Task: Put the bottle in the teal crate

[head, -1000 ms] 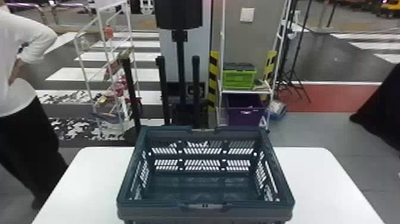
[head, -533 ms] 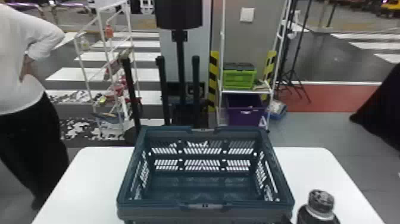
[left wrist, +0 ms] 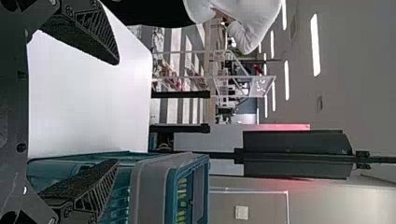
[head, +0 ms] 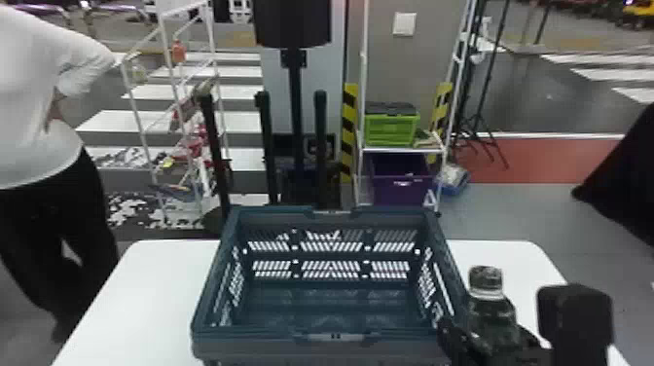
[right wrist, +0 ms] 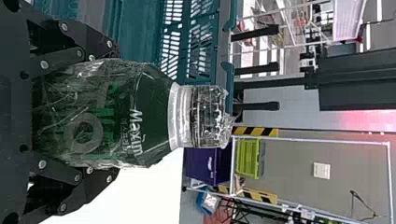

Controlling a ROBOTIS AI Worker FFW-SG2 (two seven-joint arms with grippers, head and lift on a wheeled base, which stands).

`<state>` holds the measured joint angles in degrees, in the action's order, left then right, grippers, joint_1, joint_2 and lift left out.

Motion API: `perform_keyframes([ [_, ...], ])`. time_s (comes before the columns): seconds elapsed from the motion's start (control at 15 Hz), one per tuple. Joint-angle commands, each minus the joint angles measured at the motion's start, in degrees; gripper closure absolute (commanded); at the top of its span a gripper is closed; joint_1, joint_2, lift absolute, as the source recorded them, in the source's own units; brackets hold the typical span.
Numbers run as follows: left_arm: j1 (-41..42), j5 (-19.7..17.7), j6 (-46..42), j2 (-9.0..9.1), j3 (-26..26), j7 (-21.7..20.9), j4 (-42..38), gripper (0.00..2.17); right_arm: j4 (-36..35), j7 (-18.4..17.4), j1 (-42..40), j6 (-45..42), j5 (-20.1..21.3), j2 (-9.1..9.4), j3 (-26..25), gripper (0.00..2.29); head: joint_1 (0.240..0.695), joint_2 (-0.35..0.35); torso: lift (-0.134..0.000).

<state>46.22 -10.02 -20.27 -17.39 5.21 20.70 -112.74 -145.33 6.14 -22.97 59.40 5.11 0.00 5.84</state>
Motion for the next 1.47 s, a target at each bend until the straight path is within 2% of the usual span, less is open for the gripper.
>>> perform_keyframes([
  [0.0, -0.52, 0.09, 0.01, 0.78, 0.24, 0.04, 0.86, 0.14, -0.04, -0.69, 4.95, 4.90, -0.36, 0.05, 1.45, 2.21, 0.499, 0.000, 0.000],
  [0.27, -1.58, 0.09, 0.01, 1.66, 0.33, 0.04, 2.61, 0.14, 5.94, -1.57, 12.42, 5.95, -1.33, 0.05, 1.72, 2.21, 0.499, 0.000, 0.000],
  [0.53, -4.39, -1.40, 0.19, 1.75, 0.24, -0.05, 6.04, 0.14, 18.59, -2.10, 22.00, 4.54, -2.12, 0.05, 4.88, 2.21, 0.499, 0.000, 0.000],
  [0.67, -5.44, -2.19, 0.19, 1.84, 0.24, -0.31, 7.62, 0.14, 25.45, -3.94, 27.27, 3.49, -3.70, 0.05, 7.08, 2.21, 0.499, 0.000, 0.000],
  [0.8, -6.06, -2.28, 0.19, 2.19, 0.16, -0.40, 9.03, 0.14, 32.39, -6.23, 32.37, 2.79, -6.95, 0.05, 9.63, 2.21, 0.499, 0.000, 0.000],
  [1.0, -6.23, -2.28, -0.51, 2.54, 0.24, -0.49, 9.47, 0.14, 42.15, -6.23, 37.64, 0.68, -10.47, 0.05, 11.56, 2.20, 0.499, 0.000, 0.000],
  [1.4, -5.62, -2.19, -1.04, 2.54, 0.16, -0.49, 8.33, 0.14, 53.13, -6.23, 41.25, -0.91, -14.34, 0.05, 12.18, 2.20, 0.499, 0.000, 0.000],
])
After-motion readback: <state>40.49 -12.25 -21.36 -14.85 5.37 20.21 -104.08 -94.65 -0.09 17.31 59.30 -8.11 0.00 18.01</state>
